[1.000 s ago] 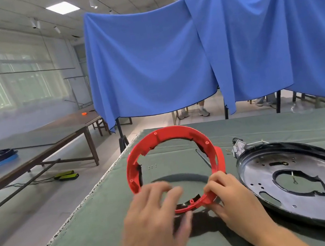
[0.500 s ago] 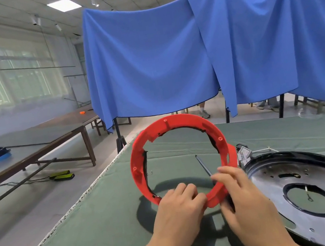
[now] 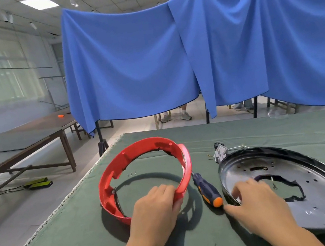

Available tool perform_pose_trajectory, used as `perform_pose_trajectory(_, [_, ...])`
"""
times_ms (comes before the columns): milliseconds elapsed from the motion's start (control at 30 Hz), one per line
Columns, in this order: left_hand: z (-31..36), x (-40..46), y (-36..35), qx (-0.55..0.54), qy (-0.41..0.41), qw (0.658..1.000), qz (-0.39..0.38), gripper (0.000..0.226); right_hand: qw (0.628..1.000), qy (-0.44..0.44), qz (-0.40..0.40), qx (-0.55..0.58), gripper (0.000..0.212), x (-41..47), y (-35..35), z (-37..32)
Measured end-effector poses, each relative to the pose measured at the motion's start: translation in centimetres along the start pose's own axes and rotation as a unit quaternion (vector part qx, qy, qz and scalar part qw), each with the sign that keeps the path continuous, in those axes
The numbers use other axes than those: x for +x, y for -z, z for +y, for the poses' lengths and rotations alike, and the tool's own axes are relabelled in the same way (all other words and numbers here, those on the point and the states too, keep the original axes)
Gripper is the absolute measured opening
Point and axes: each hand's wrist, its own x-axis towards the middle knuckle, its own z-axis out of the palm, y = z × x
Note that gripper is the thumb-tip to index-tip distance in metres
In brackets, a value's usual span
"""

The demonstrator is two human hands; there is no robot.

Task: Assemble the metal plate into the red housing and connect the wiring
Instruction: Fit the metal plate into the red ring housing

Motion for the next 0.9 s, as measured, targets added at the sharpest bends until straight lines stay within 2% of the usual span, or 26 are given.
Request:
perform_pose_trajectory(133, [0.2,-0.2,-0.3,0.014,-0.004,0.998,-0.062,0.031,0.999,0.013,0.046,-0.017,0.020,-0.3,0.0,0.0])
perform_pose_trajectory(233, [0.5,-0.4,-0.4,-0.012,0.008,0.996,-0.084,0.019,0.993,0.021,0.117,-0.008,0.026,-0.3,0.3,0.0])
perform_pose_trajectory(367, [0.3,-0.7,-0.9,-0.015,0.012,0.996,-0.087,0.028,0.975,0.049,0.214,0.033,0.018,-0.4,0.9,-0.2])
perform_pose_trajectory(533, [0.2,-1.0,-0.7,-0.062,0.006,0.995,-0.076,0.036,0.944,0.160,0.261,0.119,0.018,-0.4,0.6,-0.5])
perform_pose_trajectory(667, [0.7,-0.9,-0.4,-0.130,0.035,0.989,-0.059,0.047,0.917,0.277,0.271,0.100,0.017,-0.7,-0.3,-1.3])
perform_pose_trajectory(733, [1.2,-0.7,-0.2,-0.236,0.121,0.964,-0.001,0.051,0.901,0.322,0.279,0.077,0.018,-0.8,-0.7,-1.6])
perform_pose_trajectory(800, [1.2,-0.3,0.3,-0.378,0.213,0.900,0.051,0.052,0.890,0.348,0.289,0.050,0.020,-0.9,-1.0,-2.0])
perform_pose_trajectory(900, [0.7,0.5,0.9,-0.498,0.300,0.813,0.044,0.050,0.875,0.380,0.299,0.020,0.020,-1.0,-1.4,-2.3])
